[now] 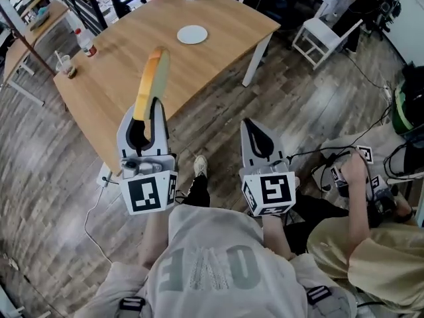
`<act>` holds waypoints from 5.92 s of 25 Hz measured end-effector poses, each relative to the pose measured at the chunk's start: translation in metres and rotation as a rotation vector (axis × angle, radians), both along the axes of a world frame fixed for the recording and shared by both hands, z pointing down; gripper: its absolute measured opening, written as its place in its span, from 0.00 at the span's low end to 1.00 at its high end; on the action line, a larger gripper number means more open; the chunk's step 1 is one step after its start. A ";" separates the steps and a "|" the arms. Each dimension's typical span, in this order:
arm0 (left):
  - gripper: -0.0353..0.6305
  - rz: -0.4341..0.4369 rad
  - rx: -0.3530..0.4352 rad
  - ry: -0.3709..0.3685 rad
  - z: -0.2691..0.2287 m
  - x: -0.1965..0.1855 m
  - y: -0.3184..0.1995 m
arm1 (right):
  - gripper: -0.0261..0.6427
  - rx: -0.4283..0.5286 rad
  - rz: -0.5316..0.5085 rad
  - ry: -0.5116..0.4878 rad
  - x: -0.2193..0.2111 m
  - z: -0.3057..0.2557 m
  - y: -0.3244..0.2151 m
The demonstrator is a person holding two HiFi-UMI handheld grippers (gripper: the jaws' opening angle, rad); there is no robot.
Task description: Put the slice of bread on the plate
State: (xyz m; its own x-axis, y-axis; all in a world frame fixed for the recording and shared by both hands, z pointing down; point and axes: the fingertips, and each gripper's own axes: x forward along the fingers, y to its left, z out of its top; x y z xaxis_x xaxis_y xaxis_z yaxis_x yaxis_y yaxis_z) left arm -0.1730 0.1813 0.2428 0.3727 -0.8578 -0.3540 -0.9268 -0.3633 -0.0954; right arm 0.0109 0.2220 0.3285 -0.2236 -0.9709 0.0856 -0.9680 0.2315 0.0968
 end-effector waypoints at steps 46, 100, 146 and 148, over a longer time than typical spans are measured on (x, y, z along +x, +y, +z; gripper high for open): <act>0.19 -0.404 -0.068 -0.054 0.016 0.074 -0.408 | 0.07 -0.066 -0.308 0.006 0.104 0.023 -0.477; 0.19 -0.204 -0.449 -1.231 0.263 0.155 -0.559 | 0.07 -0.299 -0.313 0.041 0.117 0.069 -0.543; 0.47 0.042 -0.736 -1.276 0.339 0.166 -0.521 | 0.07 -0.291 -0.346 0.039 0.082 0.062 -0.526; 0.47 0.032 -0.722 -1.271 0.332 0.166 -0.521 | 0.07 -0.287 -0.351 0.044 0.081 0.061 -0.526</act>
State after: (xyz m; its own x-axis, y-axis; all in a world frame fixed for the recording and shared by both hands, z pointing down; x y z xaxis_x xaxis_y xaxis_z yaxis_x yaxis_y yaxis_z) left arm -0.0067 -0.3392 0.5748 0.1210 -0.6876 0.7159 -0.3496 -0.7045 -0.6176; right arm 0.0919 -0.3042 0.3898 -0.5254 -0.7724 0.3568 -0.8224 0.5686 0.0201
